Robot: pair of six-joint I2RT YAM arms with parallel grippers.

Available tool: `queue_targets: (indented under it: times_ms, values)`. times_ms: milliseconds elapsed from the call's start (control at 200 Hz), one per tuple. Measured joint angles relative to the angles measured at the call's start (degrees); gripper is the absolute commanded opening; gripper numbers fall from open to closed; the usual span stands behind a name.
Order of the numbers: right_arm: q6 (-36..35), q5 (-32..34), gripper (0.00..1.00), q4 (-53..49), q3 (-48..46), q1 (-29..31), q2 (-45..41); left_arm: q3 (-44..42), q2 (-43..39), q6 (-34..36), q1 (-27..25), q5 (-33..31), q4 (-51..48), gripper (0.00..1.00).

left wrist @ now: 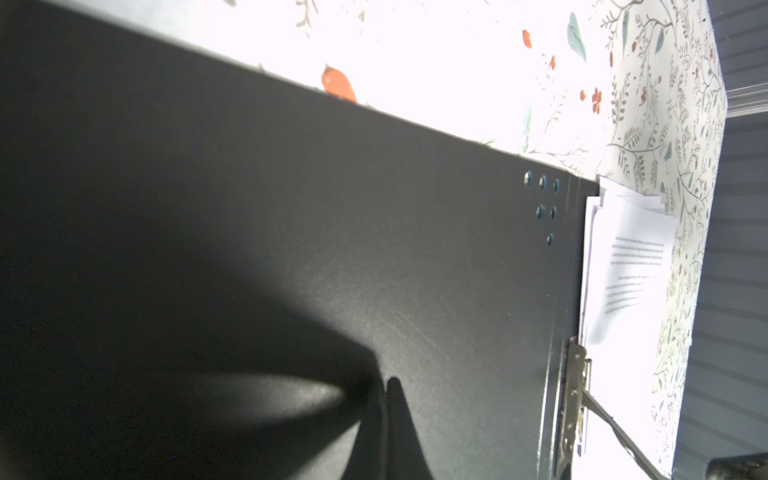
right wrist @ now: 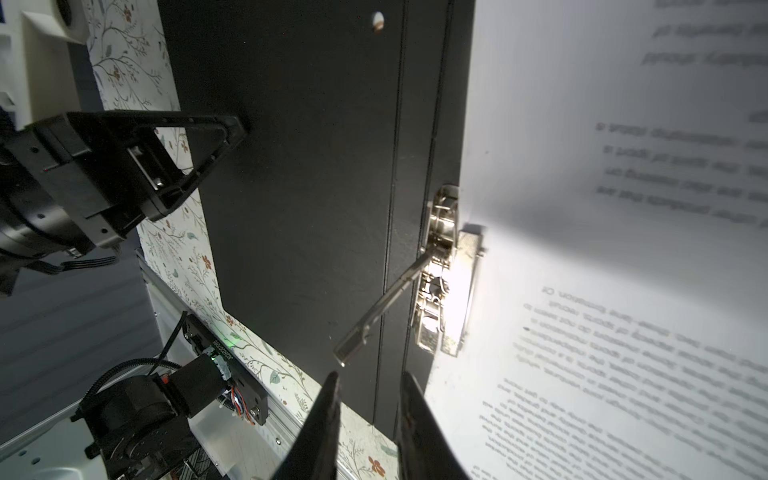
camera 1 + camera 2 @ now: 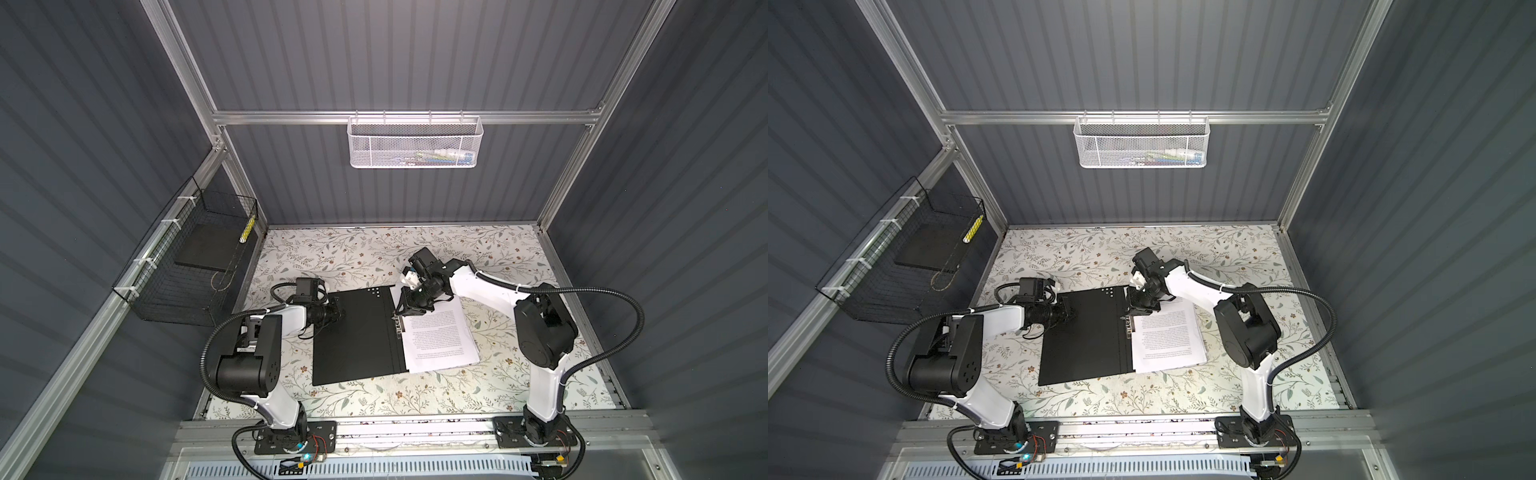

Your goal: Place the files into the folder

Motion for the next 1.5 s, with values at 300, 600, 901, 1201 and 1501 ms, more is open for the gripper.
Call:
queue_targets:
  times_ms: [300, 600, 901, 1201, 1501]
  values:
    - [0.39, -1.33, 0.27, 0.83, 1.03, 0.48, 3.15, 0.00, 0.00, 0.02, 0.00, -0.11, 0.00, 0.00]
    - [0.31, -1.55, 0.25, 0.55, 2.73, 0.74, 4.79, 0.00, 0.00, 0.02, 0.00, -0.11, 0.02, 0.00]
    - [0.07, -1.60, 0.20, 0.15, 2.93, 1.29, 4.79, 0.00, 0.00, 0.02, 0.00, -0.13, 0.02, 0.00]
    - [-0.74, -1.18, 0.12, -1.27, 2.93, 1.51, 4.76, 0.00, 0.00, 0.02, 0.00, -0.13, 0.02, 0.00]
    - [-2.03, -0.20, 0.09, -2.62, 3.15, 1.75, 4.76, 0.00, 0.00, 0.04, 0.00, -0.13, 0.04, 0.00]
